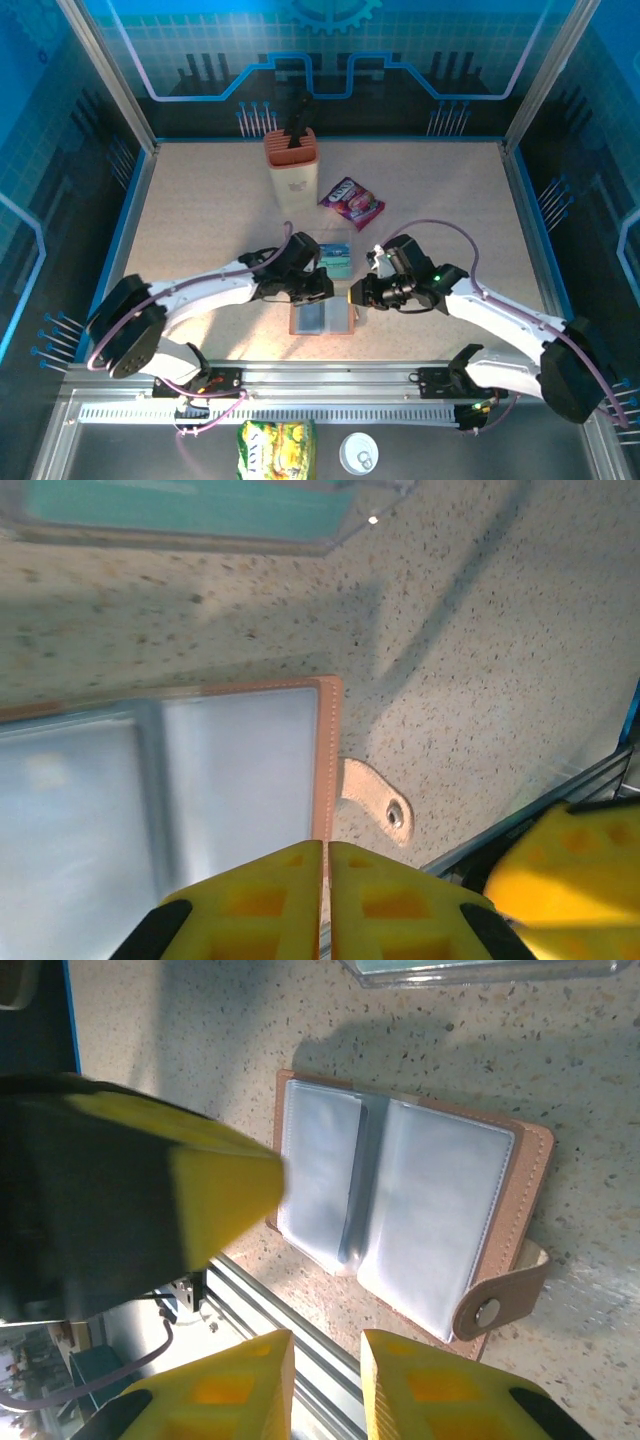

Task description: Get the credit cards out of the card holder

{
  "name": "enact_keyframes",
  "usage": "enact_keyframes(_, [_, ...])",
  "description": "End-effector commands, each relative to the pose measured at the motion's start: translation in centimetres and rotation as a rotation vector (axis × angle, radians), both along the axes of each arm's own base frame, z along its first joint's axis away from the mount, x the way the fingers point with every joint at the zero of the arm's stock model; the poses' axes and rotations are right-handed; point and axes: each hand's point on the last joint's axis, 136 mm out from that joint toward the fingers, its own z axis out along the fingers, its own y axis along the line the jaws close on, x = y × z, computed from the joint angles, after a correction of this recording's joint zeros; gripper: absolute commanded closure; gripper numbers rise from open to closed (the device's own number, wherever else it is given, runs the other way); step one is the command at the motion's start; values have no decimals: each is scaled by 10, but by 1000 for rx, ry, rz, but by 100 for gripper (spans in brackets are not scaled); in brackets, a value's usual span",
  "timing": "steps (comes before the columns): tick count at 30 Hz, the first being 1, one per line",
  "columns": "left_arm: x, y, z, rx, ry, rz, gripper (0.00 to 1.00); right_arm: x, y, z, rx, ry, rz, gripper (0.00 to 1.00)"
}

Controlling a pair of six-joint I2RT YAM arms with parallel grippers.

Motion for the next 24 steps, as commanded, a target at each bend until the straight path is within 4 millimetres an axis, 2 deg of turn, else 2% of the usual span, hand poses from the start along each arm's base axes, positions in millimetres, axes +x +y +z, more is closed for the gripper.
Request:
enact_keyframes(1, [-8,39,-12,72,10,51,90,-4,16,-6,18,32,35,76])
enact_keyframes(5, [-18,69,-30,99,51,102,90,-3,44,-13,22,48,84,76])
enact_keyframes(10, [-29,89,-47,126,81,129,95,0,74,-25,9,69,135,76])
enact_keyframes(15, [-36,87,-64,120,122,115,98,3,92,-36,8,91,153,76])
enact_keyframes(24, [-39,83,-78,120,157,92,98,4,98,-61,-8,136,152,75])
